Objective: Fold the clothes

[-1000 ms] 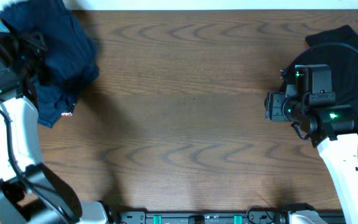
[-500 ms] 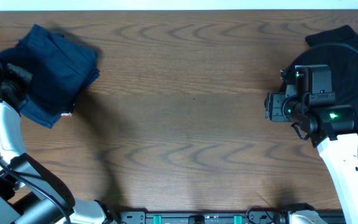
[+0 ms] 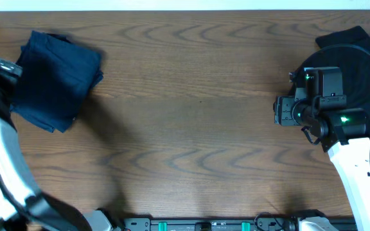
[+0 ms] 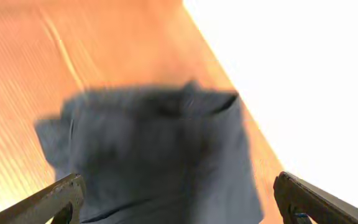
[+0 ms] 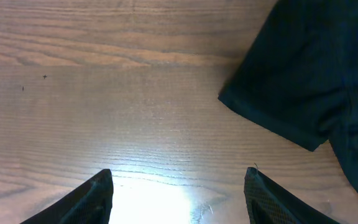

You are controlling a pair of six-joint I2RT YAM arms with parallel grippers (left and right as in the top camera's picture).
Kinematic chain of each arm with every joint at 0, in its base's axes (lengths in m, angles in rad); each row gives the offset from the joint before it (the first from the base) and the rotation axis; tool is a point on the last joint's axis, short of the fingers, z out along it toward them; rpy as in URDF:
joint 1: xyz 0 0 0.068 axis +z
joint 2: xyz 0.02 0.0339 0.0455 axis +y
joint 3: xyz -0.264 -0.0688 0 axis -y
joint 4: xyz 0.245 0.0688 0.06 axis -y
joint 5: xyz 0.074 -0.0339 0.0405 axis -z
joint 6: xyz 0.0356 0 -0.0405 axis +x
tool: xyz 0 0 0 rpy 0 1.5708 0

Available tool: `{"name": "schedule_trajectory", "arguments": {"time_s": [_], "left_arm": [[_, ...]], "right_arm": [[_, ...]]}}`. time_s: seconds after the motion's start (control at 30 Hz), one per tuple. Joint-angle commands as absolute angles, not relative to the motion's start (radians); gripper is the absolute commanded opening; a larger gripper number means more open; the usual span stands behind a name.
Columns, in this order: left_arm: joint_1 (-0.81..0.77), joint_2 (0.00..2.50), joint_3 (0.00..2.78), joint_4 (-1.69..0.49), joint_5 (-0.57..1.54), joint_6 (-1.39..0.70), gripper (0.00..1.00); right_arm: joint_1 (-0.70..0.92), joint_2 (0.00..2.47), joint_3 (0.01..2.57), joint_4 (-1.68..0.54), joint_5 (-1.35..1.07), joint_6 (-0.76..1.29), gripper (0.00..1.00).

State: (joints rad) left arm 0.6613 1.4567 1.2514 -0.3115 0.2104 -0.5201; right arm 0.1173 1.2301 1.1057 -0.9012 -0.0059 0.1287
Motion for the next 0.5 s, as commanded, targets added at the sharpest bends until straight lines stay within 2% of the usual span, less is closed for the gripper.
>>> {"name": "schedule_trajectory", "arguments": {"time_s": [0.0, 0.2, 0.3, 0.4, 0.47], "left_arm": [[0.664, 1.374, 1.268, -0.301, 0.117, -0.524, 0.98], [0.619, 1.395, 1.267, -0.325, 0.192, -0.480, 0.99], [0.614, 1.462, 1.266, -0.336, 0.186, -0.480, 0.80], [0.621, 1.553, 1.266, -0.336, 0.161, -0.480, 0.66], [0.628, 1.620, 1.266, -0.332, 0.135, -0.484, 0.64]], "right_arm": [[0.109, 1.230, 1.111, -0.902, 0.004, 0.114, 0.66], [0.110, 1.230, 1.111, -0.902, 0.004, 0.114, 0.66], [0.110, 1.230, 1.111, -0.910, 0.004, 0.113, 0.66], [0.109, 1.230, 1.111, -0.921, 0.004, 0.113, 0.66], [0.109, 1.230, 1.111, -0.921, 0.004, 0.114, 0.66]]}}
